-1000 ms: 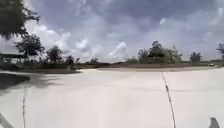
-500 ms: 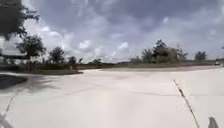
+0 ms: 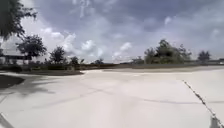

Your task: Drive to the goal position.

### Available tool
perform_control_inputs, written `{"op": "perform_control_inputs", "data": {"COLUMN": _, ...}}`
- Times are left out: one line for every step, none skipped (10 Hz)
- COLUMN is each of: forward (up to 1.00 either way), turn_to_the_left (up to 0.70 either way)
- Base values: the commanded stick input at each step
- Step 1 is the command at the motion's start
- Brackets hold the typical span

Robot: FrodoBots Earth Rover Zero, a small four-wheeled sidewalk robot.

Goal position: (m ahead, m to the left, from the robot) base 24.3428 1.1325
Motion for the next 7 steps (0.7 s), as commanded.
{"op": "perform_control_inputs", "data": {"forward": 0.7, "turn_to_the_left": 0.27}}
{"op": "perform_control_inputs", "data": {"forward": 0.7, "turn_to_the_left": 0.35}}
{"op": "perform_control_inputs", "data": {"forward": 0.7, "turn_to_the_left": 0.11}}
{"op": "perform_control_inputs", "data": {"forward": 0.7, "turn_to_the_left": 0.11}}
{"op": "perform_control_inputs", "data": {"forward": 0.7, "turn_to_the_left": 0.25}}
{"op": "perform_control_inputs", "data": {"forward": 0.7, "turn_to_the_left": 0.35}}
{"op": "perform_control_inputs", "data": {"forward": 0.7, "turn_to_the_left": 0.11}}
